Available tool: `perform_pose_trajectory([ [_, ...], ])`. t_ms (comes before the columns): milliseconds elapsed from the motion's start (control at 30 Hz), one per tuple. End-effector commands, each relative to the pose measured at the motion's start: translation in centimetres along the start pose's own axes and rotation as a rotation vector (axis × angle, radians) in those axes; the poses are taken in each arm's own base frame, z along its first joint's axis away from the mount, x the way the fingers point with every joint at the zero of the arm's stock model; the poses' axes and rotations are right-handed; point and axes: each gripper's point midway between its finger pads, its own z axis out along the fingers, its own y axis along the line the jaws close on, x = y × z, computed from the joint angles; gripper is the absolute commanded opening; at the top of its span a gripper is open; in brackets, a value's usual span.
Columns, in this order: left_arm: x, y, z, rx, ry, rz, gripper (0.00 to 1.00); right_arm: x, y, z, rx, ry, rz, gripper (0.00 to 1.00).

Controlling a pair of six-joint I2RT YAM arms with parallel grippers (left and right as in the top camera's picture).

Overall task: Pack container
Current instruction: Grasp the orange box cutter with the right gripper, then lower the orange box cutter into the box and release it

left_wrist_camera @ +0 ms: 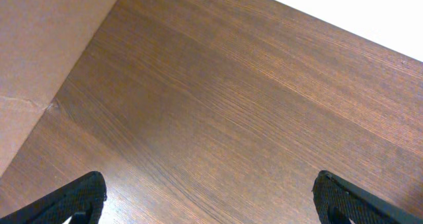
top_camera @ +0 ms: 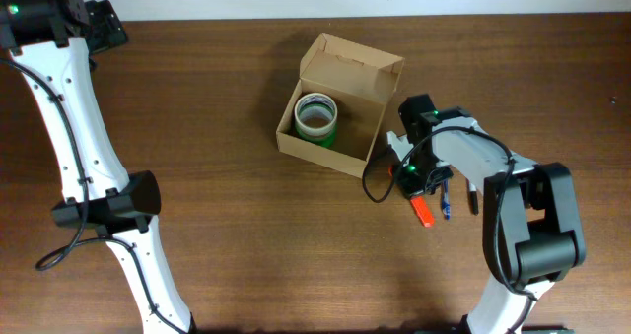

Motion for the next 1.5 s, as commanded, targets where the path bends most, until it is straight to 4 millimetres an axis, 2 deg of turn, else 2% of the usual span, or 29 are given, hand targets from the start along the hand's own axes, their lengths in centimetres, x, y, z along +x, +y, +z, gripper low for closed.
perform_pose_trajectory([
  [0, -0.2, 0.5, -0.9, -0.003, -0.014, 0.001, 1.00, -1.1, 0.6, -1.1, -0.095, -0.058, 0.032, 0.04],
  [67, -0.2, 0.5, -0.9, -0.003, -0.014, 0.001, 1.00, -1.7, 0.1, -3.6, -0.081, -0.119, 0.036, 0.04],
  [167, -0.2, 0.5, -0.9, -0.002, -0.014, 0.001, 1.00, -2.8, -0.3, -9.6, -0.048, -0.250, 0.027, 0.04],
  [333, -0.2, 0.5, -0.9, -0.003, -0.014, 0.001, 1.00, -4.3, 0.2, -23.2, 0.003, -0.556, 0.063, 0.04],
  [467, -0.2, 0.5, -0.9, -0.003, -0.014, 0.001, 1.00, -4.8, 1.9, -31.9, -0.021, -0.765, 0.141, 0.04],
  [533, -0.2, 0.5, -0.9, -0.003, -0.014, 0.001, 1.00, -5.3, 3.1, -34.9, -0.076, -0.844, 0.247, 0.04],
  [600, -0.2, 0.5, -0.9, -0.003, -0.014, 0.001, 1.00, -5.8, 4.6, -36.4, -0.185, -0.875, 0.401, 0.04],
  [633, -0.2, 0.5, -0.9, -0.003, -0.014, 0.001, 1.00, -6.3, 5.7, -36.8, -0.233, -0.887, 0.405, 0.04],
  [667, -0.2, 0.5, -0.9, -0.003, -0.014, 0.001, 1.00, -7.6, 7.9, -37.3, -0.269, -0.918, 0.303, 0.04],
  [733, -0.2, 0.5, -0.9, -0.003, -0.014, 0.001, 1.00, -9.3, 10.3, -36.8, -0.247, -0.933, 0.125, 0.04],
  [800, -0.2, 0.5, -0.9, -0.003, -0.014, 0.001, 1.00, -10.8, 11.8, -34.8, -0.188, -0.900, -0.011, 0.04],
  [933, -0.2, 0.5, -0.9, -0.003, -0.014, 0.001, 1.00, -13.5, 14.1, -28.9, -0.105, -0.780, -0.340, 0.04],
  [1000, -0.2, 0.5, -0.9, -0.003, -0.014, 0.001, 1.00, -14.7, 13.9, -25.7, -0.051, -0.711, -0.449, 0.04],
  [1067, -0.2, 0.5, -0.9, -0.002, -0.014, 0.001, 1.00, -15.4, 12.9, -22.8, -0.004, -0.636, -0.477, 0.04],
  [1167, -0.2, 0.5, -0.9, -0.002, -0.014, 0.001, 1.00, -15.4, 12.1, -18.9, 0.012, -0.517, -0.554, 0.04],
  [1233, -0.2, 0.5, -0.9, -0.002, -0.014, 0.001, 1.00, -15.1, 11.8, -17.1, 0.013, -0.459, -0.588, 0.04],
  [1333, -0.2, 0.5, -0.9, -0.003, -0.014, 0.001, 1.00, -15.0, 11.2, -15.7, 0.043, -0.408, -0.606, 0.04],
  [1467, -0.2, 0.5, -0.9, -0.003, -0.014, 0.001, 1.00, -14.9, 10.8, -15.3, 0.065, -0.387, -0.636, 0.04],
])
